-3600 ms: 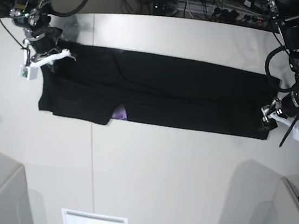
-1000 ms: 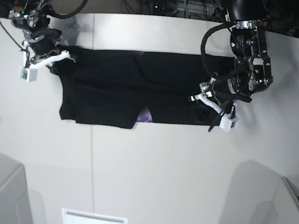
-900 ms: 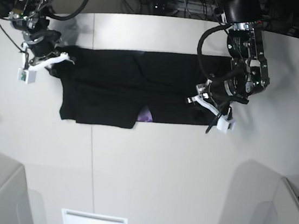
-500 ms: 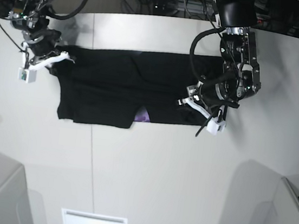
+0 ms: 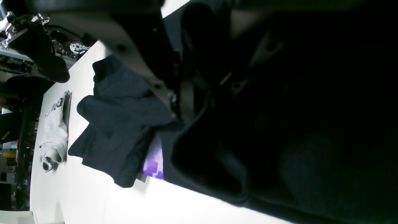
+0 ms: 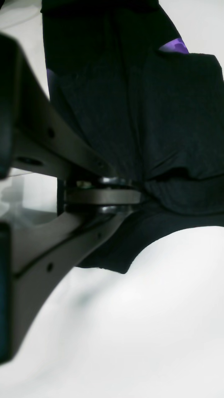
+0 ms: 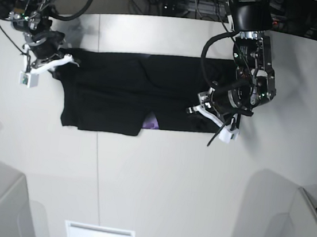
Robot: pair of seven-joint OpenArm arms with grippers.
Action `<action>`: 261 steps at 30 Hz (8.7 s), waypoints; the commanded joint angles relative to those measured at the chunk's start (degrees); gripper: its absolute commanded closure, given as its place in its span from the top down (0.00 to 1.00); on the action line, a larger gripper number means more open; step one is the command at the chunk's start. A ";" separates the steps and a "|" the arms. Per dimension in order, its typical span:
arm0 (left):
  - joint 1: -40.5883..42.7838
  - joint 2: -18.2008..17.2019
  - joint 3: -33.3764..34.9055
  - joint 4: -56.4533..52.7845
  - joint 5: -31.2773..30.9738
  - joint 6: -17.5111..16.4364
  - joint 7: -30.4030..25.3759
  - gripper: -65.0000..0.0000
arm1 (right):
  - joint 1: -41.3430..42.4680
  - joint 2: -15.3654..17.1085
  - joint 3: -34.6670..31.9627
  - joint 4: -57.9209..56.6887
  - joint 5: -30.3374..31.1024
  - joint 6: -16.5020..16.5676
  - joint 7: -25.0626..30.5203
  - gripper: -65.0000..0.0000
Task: Fold the T-shirt properly
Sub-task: 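Fold the strip's end with the left gripper toward the right gripper, then release the folded end and raise both grippers away from the shirt, then lower both grippers and pinch the strip's two ends, then lift the end with the right gripper and fold it over onto the strip, then release the folded end and raise the right gripper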
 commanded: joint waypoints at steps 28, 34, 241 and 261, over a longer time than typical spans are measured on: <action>-2.57 3.10 10.95 2.72 -2.21 -0.36 -0.85 0.69 | 0.41 0.70 0.27 1.05 0.56 0.20 1.21 0.00; -0.46 -0.95 -3.29 7.03 -2.21 -0.36 -0.41 0.61 | 4.54 0.70 0.27 0.96 0.56 0.20 -3.27 0.00; 18.88 -22.40 -13.84 9.93 14.67 -0.62 -10.08 0.00 | 25.73 -12.22 -51.60 -19.44 11.46 -14.92 -0.63 0.48; 18.62 -21.96 -13.93 13.18 14.58 -0.62 -10.08 0.00 | 33.64 -12.75 -70.94 -12.67 11.37 -14.92 -0.72 0.48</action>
